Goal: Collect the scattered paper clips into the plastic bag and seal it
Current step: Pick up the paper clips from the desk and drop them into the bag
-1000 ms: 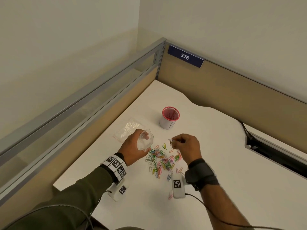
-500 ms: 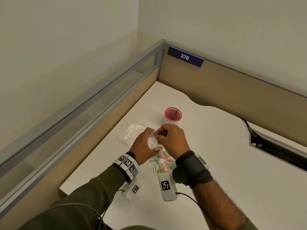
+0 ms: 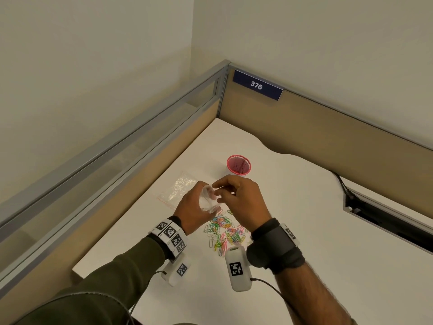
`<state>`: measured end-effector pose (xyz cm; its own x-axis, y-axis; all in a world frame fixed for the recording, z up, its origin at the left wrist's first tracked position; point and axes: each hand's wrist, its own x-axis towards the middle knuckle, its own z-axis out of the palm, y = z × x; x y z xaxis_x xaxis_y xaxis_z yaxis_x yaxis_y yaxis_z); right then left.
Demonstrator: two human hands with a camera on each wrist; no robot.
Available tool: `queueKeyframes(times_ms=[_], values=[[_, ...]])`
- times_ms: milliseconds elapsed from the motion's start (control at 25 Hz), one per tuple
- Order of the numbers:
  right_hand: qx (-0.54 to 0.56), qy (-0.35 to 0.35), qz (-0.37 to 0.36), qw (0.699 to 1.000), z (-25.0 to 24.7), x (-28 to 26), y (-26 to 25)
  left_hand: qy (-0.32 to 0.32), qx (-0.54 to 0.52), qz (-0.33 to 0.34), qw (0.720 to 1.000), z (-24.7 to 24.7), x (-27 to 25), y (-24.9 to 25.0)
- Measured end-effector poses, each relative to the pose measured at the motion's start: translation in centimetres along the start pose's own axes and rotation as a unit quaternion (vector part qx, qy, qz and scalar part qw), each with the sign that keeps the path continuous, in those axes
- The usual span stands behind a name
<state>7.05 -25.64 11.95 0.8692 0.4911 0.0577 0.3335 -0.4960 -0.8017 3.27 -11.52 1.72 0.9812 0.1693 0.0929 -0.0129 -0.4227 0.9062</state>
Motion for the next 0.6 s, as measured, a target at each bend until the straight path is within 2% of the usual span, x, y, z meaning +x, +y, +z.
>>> queueKeyframes(times_ms=[80,160,280,440,520,600], values=[[-0.008,0.017,0.005,1.000,-1.1,-1.0,1.8,0.006,-0.006,0.003,1.000,-0.3,-0.3,-0.2],[-0.101,-0.013,0.016,0.995,-1.6,-2.9,5.2,0.015,-0.016,0.000,1.000,-0.8,-0.8,-0.5],[-0.278,-0.150,0.054,0.947,-0.9,-7.9,11.0,0.034,-0.015,0.004,0.999,-1.4,-1.5,-0.8],[-0.294,-0.318,0.101,0.896,1.4,-14.5,14.3,0.053,-0.018,0.009,0.998,-1.7,-2.8,-1.2],[-0.286,-0.330,0.100,0.894,2.7,-14.4,14.4,0.054,-0.020,0.005,0.998,-1.6,-3.6,-1.2],[-0.277,-0.285,0.084,0.914,3.7,-12.4,14.5,0.051,-0.017,-0.002,0.999,-1.4,-4.2,-1.1]])
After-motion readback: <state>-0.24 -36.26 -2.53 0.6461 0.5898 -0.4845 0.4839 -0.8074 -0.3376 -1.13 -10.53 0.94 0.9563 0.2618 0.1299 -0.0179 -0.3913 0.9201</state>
